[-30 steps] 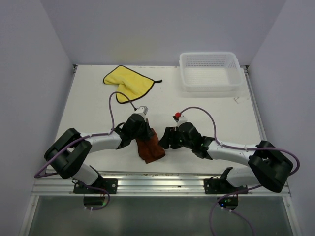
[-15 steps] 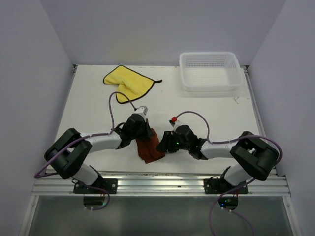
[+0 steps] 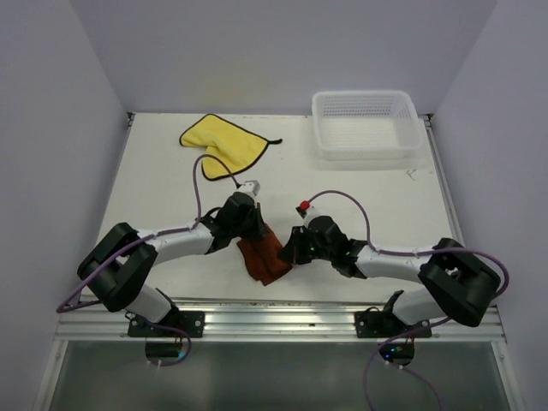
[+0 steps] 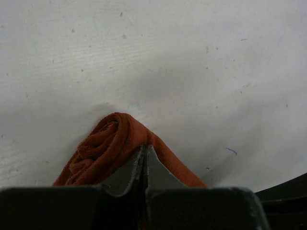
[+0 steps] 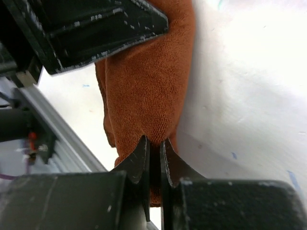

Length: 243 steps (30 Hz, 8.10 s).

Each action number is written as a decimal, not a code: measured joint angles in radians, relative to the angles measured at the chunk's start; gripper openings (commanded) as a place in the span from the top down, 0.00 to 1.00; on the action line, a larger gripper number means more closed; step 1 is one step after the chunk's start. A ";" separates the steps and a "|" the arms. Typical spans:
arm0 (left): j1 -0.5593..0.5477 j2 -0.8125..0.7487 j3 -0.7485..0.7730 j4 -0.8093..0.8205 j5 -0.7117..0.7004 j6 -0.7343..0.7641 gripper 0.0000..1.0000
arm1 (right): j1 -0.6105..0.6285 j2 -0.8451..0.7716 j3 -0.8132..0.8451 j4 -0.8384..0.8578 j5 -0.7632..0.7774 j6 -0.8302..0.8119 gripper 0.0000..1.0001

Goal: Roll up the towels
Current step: Roll the towel, then place the rolled towel into the container

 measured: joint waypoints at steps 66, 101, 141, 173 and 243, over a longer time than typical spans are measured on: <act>0.043 -0.008 0.031 -0.005 0.097 -0.009 1.00 | 0.530 0.451 0.626 -0.865 1.129 -0.554 0.67; 0.043 0.009 0.011 0.025 0.092 -0.009 1.00 | 0.031 -0.104 0.229 -0.392 0.215 -0.422 0.29; 0.043 -0.057 -0.068 0.050 0.080 -0.032 1.00 | 0.195 0.161 0.252 -0.291 0.348 -0.468 0.60; 0.377 -0.258 0.288 -0.399 -0.111 0.216 0.95 | -0.119 0.164 0.801 -0.663 0.412 -0.550 1.00; 0.509 -0.066 0.288 -0.389 0.122 0.291 0.96 | -0.783 1.067 1.691 -0.832 0.187 -0.331 0.22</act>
